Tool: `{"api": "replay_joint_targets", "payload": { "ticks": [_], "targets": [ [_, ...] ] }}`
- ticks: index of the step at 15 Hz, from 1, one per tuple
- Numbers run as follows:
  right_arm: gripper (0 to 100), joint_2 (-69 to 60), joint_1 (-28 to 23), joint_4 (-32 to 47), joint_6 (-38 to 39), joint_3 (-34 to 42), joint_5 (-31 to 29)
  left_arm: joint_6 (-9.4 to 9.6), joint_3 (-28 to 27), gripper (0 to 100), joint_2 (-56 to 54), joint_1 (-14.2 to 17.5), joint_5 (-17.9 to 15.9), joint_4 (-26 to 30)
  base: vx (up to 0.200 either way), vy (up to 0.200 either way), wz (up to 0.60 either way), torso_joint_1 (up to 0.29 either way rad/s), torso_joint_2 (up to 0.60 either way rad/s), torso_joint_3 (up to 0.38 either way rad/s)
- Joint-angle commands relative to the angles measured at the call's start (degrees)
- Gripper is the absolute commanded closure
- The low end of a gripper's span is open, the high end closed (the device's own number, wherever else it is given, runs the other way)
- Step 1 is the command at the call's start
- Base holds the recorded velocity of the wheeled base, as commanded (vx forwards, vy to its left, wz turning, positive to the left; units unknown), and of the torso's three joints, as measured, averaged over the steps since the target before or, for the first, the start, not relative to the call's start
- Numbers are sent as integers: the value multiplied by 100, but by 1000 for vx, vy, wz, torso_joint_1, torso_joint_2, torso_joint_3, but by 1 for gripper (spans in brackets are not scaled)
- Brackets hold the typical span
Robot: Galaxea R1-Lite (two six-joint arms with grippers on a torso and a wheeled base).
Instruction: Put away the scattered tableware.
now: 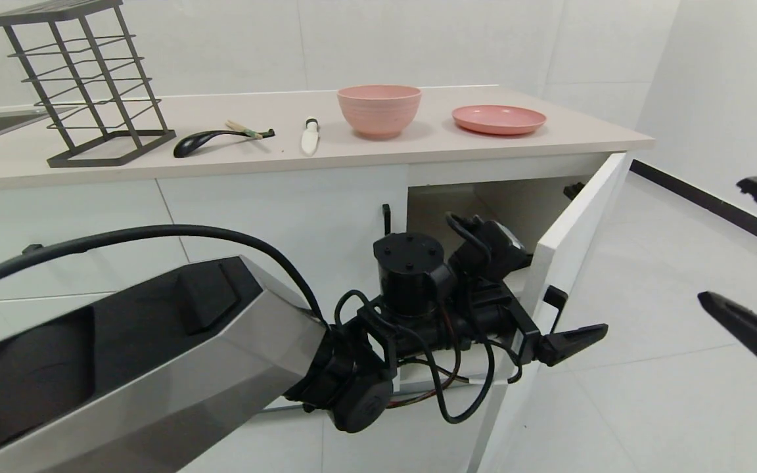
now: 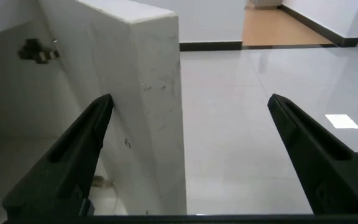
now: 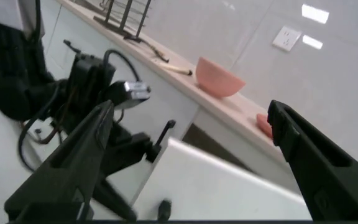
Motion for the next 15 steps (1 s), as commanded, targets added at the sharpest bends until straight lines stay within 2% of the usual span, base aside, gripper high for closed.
{"api": "replay_joint_targets", "payload": {
  "ticks": [1,7,9,12,13,15],
  "targets": [
    [0,-138,-32,10,-1,-330,-11,-7,-170,0,201,-186,-9,-90,0,0,0,0,0,0],
    [0,-358,-190,10,-1,-567,-11,2,-566,0,605,-643,-9,-275,0,0,0,0,0,0],
    [0,-507,-225,10,-1,-804,-20,2,-856,0,834,-828,-27,-283,0,0,0,0,0,0],
    [0,-648,-427,18,-1,-989,-2,2,-1805,0,1467,-1293,-290,-283,0,0,0,0,0,0],
    [0,-700,-436,18,-1,-998,-2,-7,-2411,0,1889,-1557,-290,-275,0,0,0,0,0,0],
    [0,-806,-436,10,-1,-998,-2,-16,-2956,0,2231,-1671,-273,-257,0,0,0,0,0,0]
  ]
}}
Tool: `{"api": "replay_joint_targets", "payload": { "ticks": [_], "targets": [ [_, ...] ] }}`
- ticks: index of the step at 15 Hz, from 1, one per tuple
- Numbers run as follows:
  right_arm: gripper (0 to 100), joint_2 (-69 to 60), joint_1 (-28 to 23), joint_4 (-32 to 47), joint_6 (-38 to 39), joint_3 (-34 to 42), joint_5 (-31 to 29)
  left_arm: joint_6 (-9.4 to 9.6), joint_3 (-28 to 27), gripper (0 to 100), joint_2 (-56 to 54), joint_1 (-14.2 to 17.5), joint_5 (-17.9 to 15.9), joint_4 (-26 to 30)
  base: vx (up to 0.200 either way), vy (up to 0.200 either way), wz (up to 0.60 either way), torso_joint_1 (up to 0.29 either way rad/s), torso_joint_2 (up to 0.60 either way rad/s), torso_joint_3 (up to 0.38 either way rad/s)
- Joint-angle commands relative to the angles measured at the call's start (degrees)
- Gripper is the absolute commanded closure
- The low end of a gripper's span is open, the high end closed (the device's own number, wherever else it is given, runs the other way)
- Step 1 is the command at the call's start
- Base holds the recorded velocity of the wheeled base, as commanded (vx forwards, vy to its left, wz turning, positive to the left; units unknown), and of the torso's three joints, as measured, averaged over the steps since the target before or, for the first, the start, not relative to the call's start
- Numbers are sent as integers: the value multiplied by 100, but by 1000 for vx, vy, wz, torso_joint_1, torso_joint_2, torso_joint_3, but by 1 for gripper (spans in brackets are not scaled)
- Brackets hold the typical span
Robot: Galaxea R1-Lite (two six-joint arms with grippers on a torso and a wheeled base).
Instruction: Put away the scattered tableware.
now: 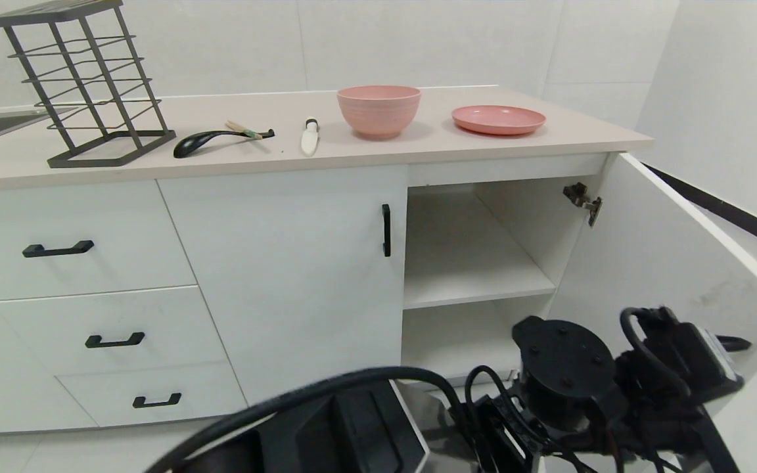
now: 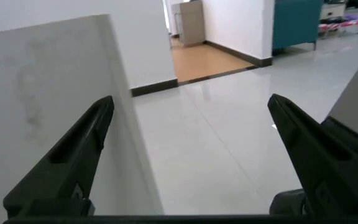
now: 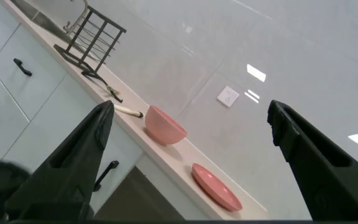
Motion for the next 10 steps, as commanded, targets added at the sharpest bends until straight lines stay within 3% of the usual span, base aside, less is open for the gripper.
{"api": "replay_joint_targets", "payload": {
  "ticks": [1,2,3,4,5,7,8,10],
  "targets": [
    [0,-155,-2,5,-1,5,3,-128,-673,0,614,-142,74,-15,0,0,0,0,0,0],
    [0,-190,7,-4,-1,49,3,-330,-620,0,456,16,144,-112,0,0,0,0,0,0],
    [0,-190,7,-4,-10,57,3,-365,-585,0,385,95,162,-138,0,0,0,0,0,0],
    [0,-199,7,-4,-1,66,3,-453,382,0,-581,807,188,-165,0,0,0,0,0,0],
    [0,-199,7,-4,-1,75,3,-444,795,0,-942,1062,188,-191,0,0,0,0,0,0],
    [0,-199,7,-4,-10,92,12,-418,2588,0,-2524,2011,197,-296,0,0,0,0,0,0],
    [0,-199,7,5,-1,101,12,-418,3493,0,-3288,2292,188,-349,0,0,0,0,0,0],
    [0,-190,7,5,-1,233,20,-418,4697,0,-4290,2547,197,-393,0,0,0,0,0,0]
  ]
}}
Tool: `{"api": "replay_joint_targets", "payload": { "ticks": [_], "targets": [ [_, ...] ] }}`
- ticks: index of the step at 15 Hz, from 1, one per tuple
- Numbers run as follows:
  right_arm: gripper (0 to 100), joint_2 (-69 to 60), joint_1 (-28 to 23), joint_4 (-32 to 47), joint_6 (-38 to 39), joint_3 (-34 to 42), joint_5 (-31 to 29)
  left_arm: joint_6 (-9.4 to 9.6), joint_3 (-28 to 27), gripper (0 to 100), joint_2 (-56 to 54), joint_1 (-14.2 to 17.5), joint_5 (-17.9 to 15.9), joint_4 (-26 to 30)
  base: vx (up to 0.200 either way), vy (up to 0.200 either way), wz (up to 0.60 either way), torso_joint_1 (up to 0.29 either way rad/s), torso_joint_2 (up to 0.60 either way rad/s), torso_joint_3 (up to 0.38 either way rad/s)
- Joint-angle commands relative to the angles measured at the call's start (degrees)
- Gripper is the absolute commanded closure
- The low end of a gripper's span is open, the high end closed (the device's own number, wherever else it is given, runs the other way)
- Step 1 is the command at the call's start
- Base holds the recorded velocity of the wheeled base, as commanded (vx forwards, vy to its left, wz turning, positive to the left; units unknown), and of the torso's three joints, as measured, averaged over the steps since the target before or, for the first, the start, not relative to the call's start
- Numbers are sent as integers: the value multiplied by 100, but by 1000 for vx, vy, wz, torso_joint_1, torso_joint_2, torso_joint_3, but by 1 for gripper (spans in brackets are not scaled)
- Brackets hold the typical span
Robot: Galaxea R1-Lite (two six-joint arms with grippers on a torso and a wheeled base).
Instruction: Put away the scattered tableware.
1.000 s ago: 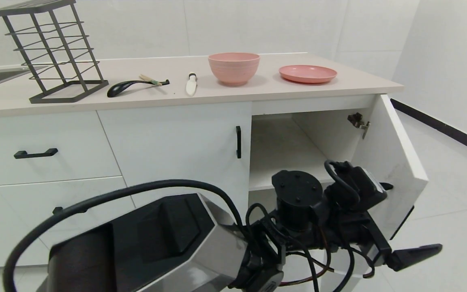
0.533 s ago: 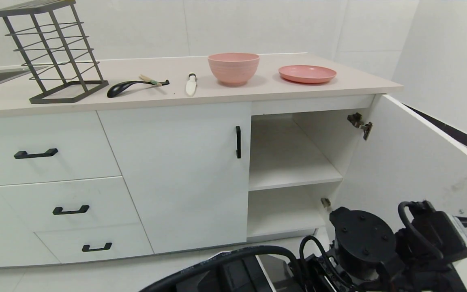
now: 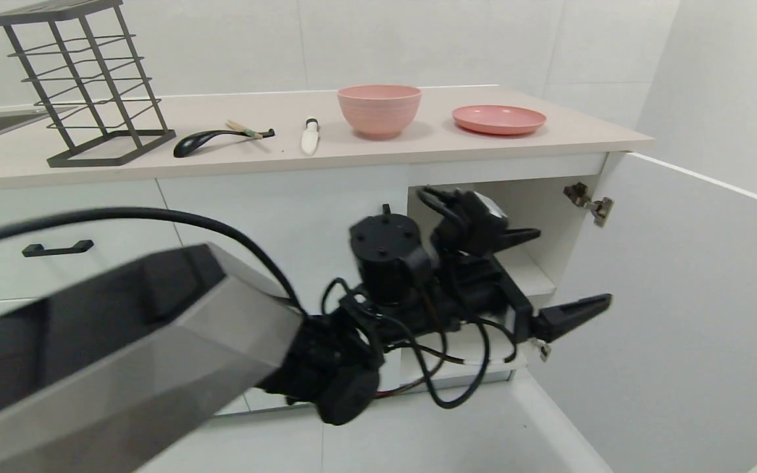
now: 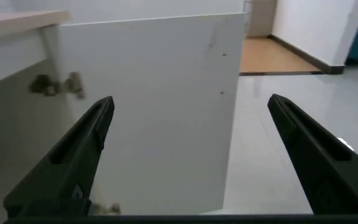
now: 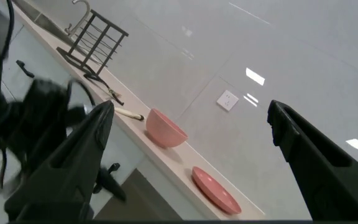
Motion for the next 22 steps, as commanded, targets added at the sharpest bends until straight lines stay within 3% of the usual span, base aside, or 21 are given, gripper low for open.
{"api": "replay_joint_targets", "payload": {
  "ticks": [1,3,5,6,7,9,13,15,16,18,19,21,22],
  "targets": [
    [0,17,-1,-1,-4,325,5,-2,2269,0,-2478,1000,21,-124,0,0,0,0,0,0],
    [0,-71,-1,-1,-4,659,5,60,2840,0,-2979,1194,91,-203,0,0,0,0,0,0],
    [0,-519,8,8,-4,1133,40,429,3974,0,-3849,1739,117,-405,0,0,0,0,0,0],
    [0,-625,8,16,-4,1212,40,525,4237,0,-4033,1853,117,-449,0,0,0,0,0,0],
    [0,-941,8,131,-4,1397,40,640,4888,0,-4675,2160,82,-511,0,0,0,0,0,0],
    [0,-1398,17,438,-4,1590,31,622,5389,0,-5396,2354,91,-467,0,0,0,0,0,0],
    [0,-2804,61,1722,-4,1836,13,604,6566,0,-7127,3356,82,-335,0,0,0,0,0,0],
    [0,-3367,105,2187,-13,1880,13,648,6839,0,-7795,3804,73,-63,0,0,0,0,0,0],
    [0,-3622,114,2442,-13,1889,22,640,6830,0,-8208,3927,73,227,0,0,0,0,0,0],
    [0,-4536,157,3532,-4,1889,13,587,6839,0,-9623,4068,117,1598,0,0,0,0,0,0],
    [0,-4580,157,3585,-4,1889,13,587,6839,0,-9676,4076,117,1660,0,0,0,0,0,0],
    [0,-6241,175,5844,-30,1907,13,578,6733,0,-11803,4472,135,4639,0,0,0,0,0,0],
    [0,-6311,184,6081,-180,1889,-22,640,6698,0,-12181,4586,135,5351,0,0,0,0,0,0]
  ]
}}
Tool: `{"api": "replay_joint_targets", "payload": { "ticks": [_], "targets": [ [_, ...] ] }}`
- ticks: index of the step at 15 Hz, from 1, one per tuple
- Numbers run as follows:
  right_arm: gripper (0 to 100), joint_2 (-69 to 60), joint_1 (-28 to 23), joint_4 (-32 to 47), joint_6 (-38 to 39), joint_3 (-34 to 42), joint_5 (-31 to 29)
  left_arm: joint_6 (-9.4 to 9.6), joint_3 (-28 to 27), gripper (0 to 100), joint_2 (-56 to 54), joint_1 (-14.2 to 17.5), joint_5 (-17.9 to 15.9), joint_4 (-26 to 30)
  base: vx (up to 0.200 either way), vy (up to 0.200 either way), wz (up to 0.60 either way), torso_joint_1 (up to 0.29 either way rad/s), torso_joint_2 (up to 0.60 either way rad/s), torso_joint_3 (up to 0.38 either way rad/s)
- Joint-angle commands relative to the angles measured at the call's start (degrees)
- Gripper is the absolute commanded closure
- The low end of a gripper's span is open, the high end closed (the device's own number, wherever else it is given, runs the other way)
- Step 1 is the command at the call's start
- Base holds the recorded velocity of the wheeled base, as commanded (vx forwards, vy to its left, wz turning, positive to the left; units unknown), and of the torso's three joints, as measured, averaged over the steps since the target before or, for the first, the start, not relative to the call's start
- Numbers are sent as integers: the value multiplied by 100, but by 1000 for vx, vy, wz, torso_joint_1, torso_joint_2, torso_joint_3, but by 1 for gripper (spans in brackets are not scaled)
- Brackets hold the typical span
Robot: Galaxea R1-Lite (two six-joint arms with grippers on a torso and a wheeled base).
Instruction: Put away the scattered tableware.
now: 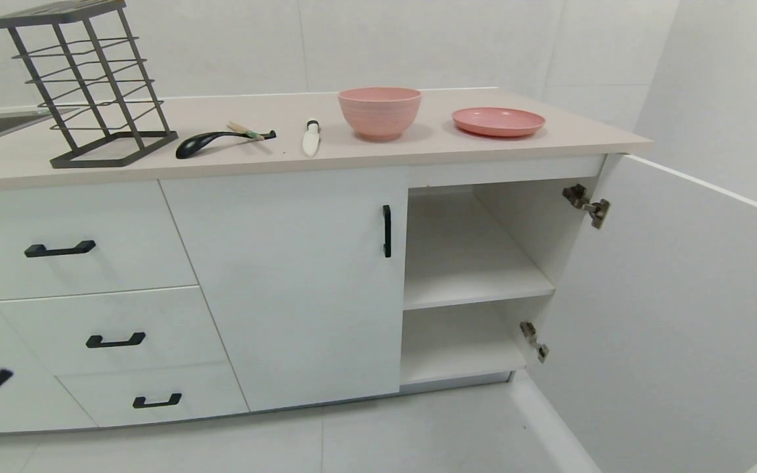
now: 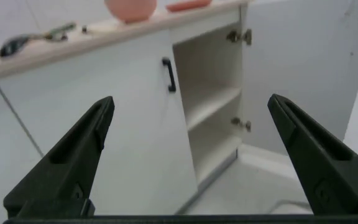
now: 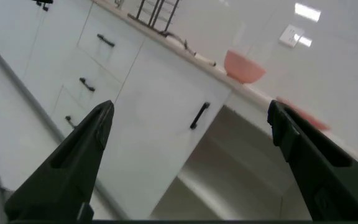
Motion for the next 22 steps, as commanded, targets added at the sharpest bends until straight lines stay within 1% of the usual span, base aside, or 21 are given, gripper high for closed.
{"api": "replay_joint_targets", "payload": {
  "ticks": [1,2,3,4,5,6,7,8,9,10,11,12,13,14,15,18,20,22],
  "targets": [
    [0,-1266,35,1052,-116,21,-101,290,25,0,-2046,470,268,2278,0,0,0,0,0,0],
    [0,-1266,35,1316,-46,21,-426,316,51,0,-2046,470,707,2489,0,0,0,0,0,0],
    [0,-1266,35,1755,-19,21,-1023,377,51,0,-2046,470,1147,2823,0,0,0,0,0,0],
    [0,-1266,35,2133,-46,21,-1568,395,51,0,-2046,470,1437,3165,0,0,0,0,0,0],
    [0,-1266,35,2643,-46,21,-2421,237,51,0,-2046,505,2043,3675,0,0,0,0,0,0],
    [0,-1266,35,3083,-37,21,-3010,8,51,0,-2116,637,2465,3702,0,0,0,0,0,0],
    [0,-1266,35,3381,-19,21,-3282,-44,51,0,-2213,751,2500,3702,0,0,0,0,0,0],
    [0,-1266,35,3461,-2,12,-3458,-141,51,0,-2512,875,2535,3719,0,0,0,0,0,0],
    [0,-1266,35,3443,16,12,-3643,-247,51,0,-2573,892,2518,3710,0,0,0,0,0,0],
    [0,-1266,35,3434,60,12,-3854,-264,51,0,-2573,892,2482,3710,0,0,0,0,0,0],
    [0,-1257,35,3469,455,12,-4434,-238,51,0,-2573,892,2421,3710,0,0,0,0,0,0],
    [0,-1257,35,3715,816,12,-4899,-238,51,0,-2573,892,2412,3710,0,0,0,0,0,0],
    [0,-1257,35,3777,992,3,-5110,-229,51,0,-2573,892,2491,3719,0,0,0,0,0,0],
    [0,-1257,35,3759,992,3,-5128,-264,51,0,-2573,901,2614,3719,0,0,0,0,0,0],
    [0,-1257,35,3759,983,3,-5128,-273,51,0,-2573,892,2667,3719,0,0,0,0,0,0],
    [0,-1257,35,3759,1027,3,-4979,-273,51,0,-2573,892,2667,3728,0,0,0,0,0,0],
    [0,-1257,35,3759,1027,3,-4979,-255,51,0,-2573,892,2658,3728,0,0,0,0,0,0],
    [0,-1257,35,3759,1027,3,-4979,-282,51,0,-2573,892,2693,3728,0,0,0,0,0,0]
  ]
}}
